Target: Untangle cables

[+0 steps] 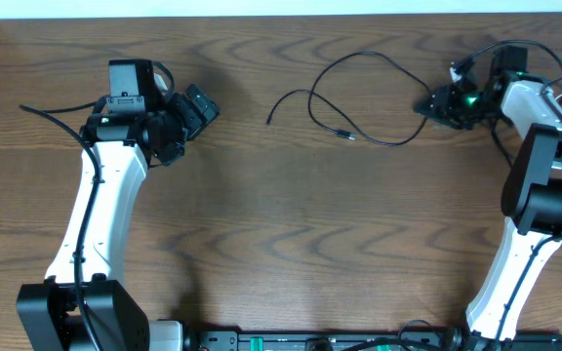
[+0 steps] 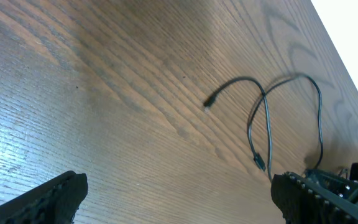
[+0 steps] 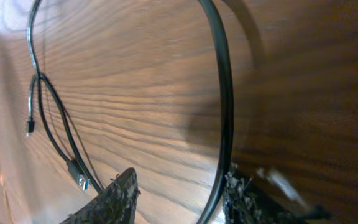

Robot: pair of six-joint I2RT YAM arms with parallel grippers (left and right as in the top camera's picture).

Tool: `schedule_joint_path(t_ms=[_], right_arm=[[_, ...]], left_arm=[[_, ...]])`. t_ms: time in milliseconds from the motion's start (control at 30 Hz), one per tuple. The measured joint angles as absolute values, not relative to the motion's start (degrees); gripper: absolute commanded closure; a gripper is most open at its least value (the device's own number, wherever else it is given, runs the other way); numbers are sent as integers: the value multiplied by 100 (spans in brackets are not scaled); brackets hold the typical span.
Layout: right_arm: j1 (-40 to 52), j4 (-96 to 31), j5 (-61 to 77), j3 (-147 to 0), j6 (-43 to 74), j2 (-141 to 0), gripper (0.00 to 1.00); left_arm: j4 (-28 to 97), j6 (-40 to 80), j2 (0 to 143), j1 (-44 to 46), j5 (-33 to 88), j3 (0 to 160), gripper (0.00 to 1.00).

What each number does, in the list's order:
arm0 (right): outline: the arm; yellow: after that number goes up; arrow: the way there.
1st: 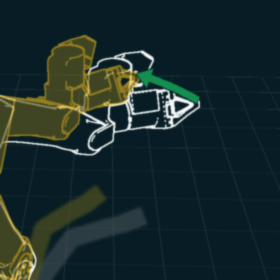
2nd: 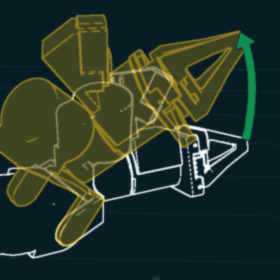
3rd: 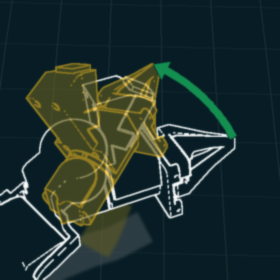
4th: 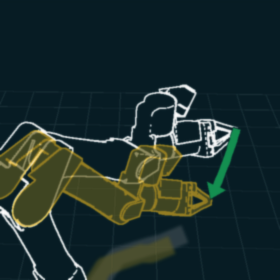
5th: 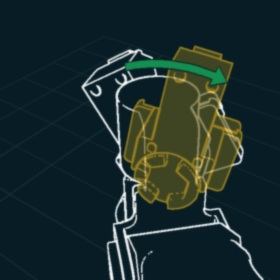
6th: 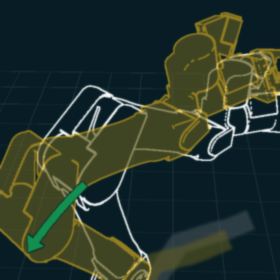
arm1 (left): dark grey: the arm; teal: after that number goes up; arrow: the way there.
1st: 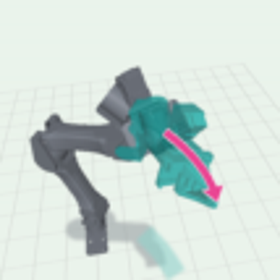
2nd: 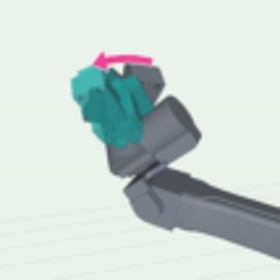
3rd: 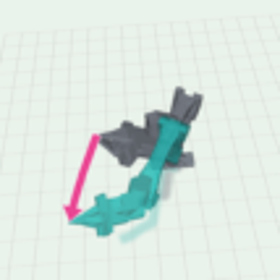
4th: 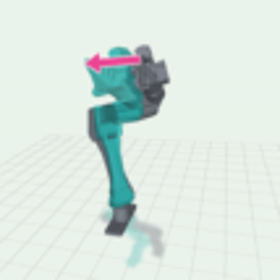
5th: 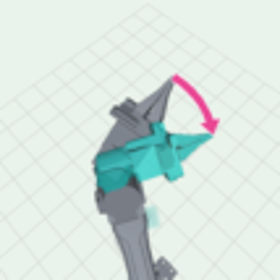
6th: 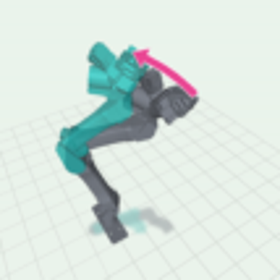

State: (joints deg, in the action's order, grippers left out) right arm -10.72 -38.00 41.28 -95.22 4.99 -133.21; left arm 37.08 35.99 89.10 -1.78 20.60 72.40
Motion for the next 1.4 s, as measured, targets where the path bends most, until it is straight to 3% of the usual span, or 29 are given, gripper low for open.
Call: schedule_joint_path(t_ms=[233, 533, 900, 1133, 1400], right_arm=[[-552, -3500, 4252, -9301, 856, -13308, 74], [-110, -3579, 3179, -9290, 1778, -13183, 98], [-91, -4403, 2650, -9703, 1835, -13161, 99], [-838, -5728, 2025, -10304, 1192, -12949, 99], [-2429, -5951, 1525, -11697, 1323, -11179, 99]], left_arm=[[3708, 3599, 8910, -178, 2060, 7240, 0], [3708, 3599, 8910, -178, 2060, 7240, 0], [3708, 3597, 8910, -178, 2060, 7240, 0], [3706, 3599, 8910, -178, 2060, 7240, 0], [3706, 3597, 8910, -178, 2058, 7240, 0]])
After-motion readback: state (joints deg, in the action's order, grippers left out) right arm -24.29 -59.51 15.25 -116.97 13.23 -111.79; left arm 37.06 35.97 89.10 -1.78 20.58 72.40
